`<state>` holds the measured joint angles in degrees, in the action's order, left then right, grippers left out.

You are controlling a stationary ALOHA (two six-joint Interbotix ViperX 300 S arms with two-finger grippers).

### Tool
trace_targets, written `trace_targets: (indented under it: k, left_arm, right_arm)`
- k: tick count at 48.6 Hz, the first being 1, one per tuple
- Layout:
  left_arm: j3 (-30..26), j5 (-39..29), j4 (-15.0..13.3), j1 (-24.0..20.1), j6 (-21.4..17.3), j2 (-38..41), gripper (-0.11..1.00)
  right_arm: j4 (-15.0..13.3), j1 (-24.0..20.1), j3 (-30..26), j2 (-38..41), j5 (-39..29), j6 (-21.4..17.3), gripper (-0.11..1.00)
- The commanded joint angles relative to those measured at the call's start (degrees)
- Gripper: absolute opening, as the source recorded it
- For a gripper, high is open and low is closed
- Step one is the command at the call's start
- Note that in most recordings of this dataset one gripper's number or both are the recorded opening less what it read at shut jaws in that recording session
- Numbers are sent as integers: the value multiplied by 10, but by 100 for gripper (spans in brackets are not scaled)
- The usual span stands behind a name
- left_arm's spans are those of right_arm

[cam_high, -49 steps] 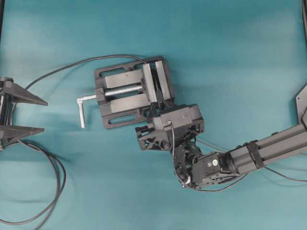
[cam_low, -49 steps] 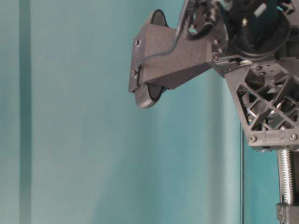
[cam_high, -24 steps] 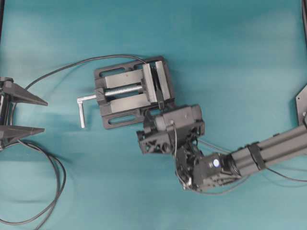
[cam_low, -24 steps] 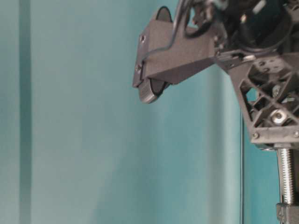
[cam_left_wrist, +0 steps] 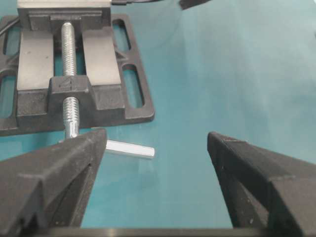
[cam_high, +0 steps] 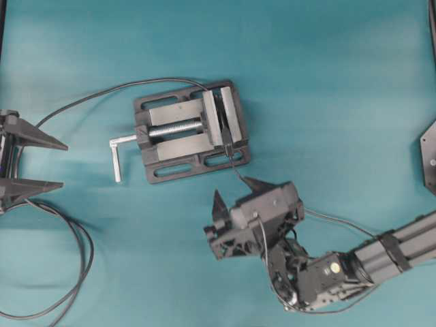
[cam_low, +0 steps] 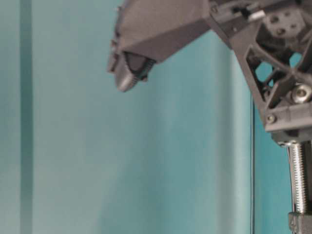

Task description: Insert the USB cable into the fixed female connector.

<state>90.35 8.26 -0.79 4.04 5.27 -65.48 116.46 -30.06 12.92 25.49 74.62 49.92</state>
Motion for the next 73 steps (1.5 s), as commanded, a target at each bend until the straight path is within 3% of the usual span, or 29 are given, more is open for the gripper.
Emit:
trace_targets:
  k: [1, 22, 37, 48, 55, 68, 73]
  left_arm:
    - [-6, 5, 2, 0, 1, 8, 98]
    - [-7, 5, 1, 0, 1, 8, 98]
    - [-6, 5, 2, -1, 1, 8, 98]
    - [-7, 5, 1, 0, 1, 8, 98]
    - [-7, 5, 2, -1, 1, 8, 98]
    - [-7, 5, 2, -1, 1, 8, 97]
    - [-7, 5, 1, 0, 1, 8, 97]
  right_arm:
    - [0, -11, -11, -35, 4, 16, 78]
    - [0, -32, 39, -87, -5, 26, 75]
    - [-14, -38, 163, -208, -98, 62, 49]
    - [-69, -38, 257, -295, -158, 80, 50]
    - [-87, -38, 308, -341, -172, 73, 53]
    - [-125, -32, 410, -450, -221, 76, 71]
    - [-159, -30, 446, -496, -213, 76, 75]
